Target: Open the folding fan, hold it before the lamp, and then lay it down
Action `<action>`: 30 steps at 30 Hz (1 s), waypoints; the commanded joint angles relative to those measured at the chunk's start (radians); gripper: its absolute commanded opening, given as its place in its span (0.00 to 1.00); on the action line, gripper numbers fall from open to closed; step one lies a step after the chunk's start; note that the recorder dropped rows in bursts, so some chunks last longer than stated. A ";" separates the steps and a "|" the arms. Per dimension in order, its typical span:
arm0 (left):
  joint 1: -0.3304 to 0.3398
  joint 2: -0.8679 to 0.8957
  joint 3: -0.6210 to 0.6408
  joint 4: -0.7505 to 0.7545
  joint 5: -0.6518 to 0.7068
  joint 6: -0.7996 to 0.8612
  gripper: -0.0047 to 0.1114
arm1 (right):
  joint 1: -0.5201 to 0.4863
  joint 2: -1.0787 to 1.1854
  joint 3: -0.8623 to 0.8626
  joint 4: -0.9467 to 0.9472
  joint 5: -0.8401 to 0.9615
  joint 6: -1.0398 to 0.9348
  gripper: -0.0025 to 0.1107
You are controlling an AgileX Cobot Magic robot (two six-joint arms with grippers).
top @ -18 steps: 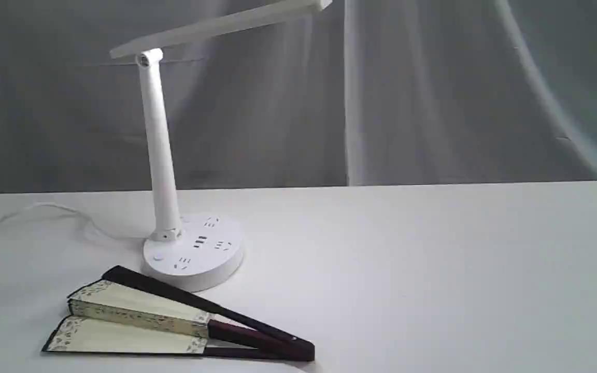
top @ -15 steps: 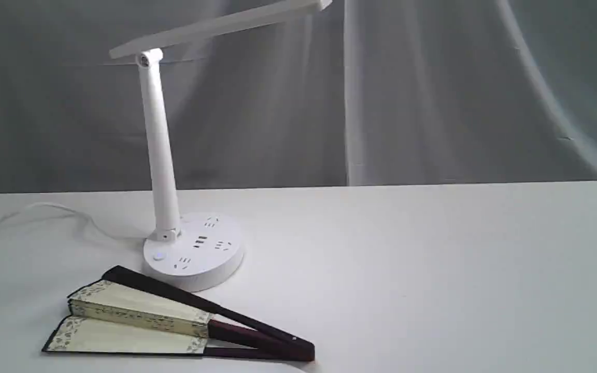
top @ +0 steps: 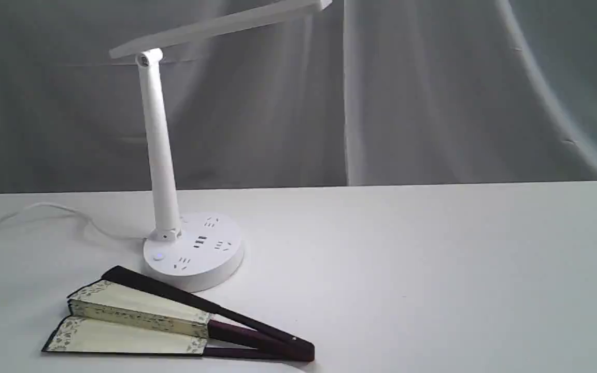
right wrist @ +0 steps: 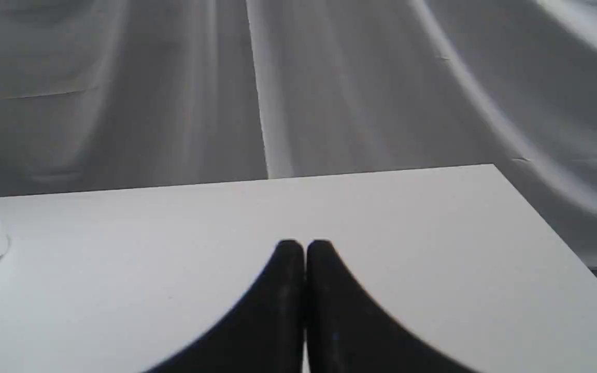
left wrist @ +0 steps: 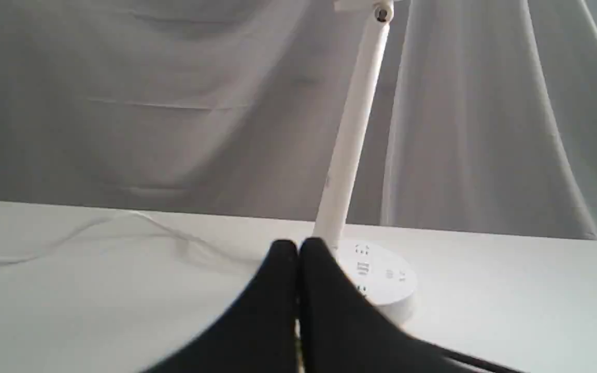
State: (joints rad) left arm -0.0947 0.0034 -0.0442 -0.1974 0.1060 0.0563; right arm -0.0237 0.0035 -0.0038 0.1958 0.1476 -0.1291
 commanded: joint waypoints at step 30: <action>0.002 -0.003 -0.508 -0.079 0.548 -0.215 0.04 | 0.003 0.383 -0.467 0.080 0.337 -0.011 0.02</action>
State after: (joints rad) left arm -0.0947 -0.0003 -0.5435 -0.2632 0.6380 -0.1462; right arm -0.0237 0.3311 -0.4415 0.2790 0.4712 -0.1314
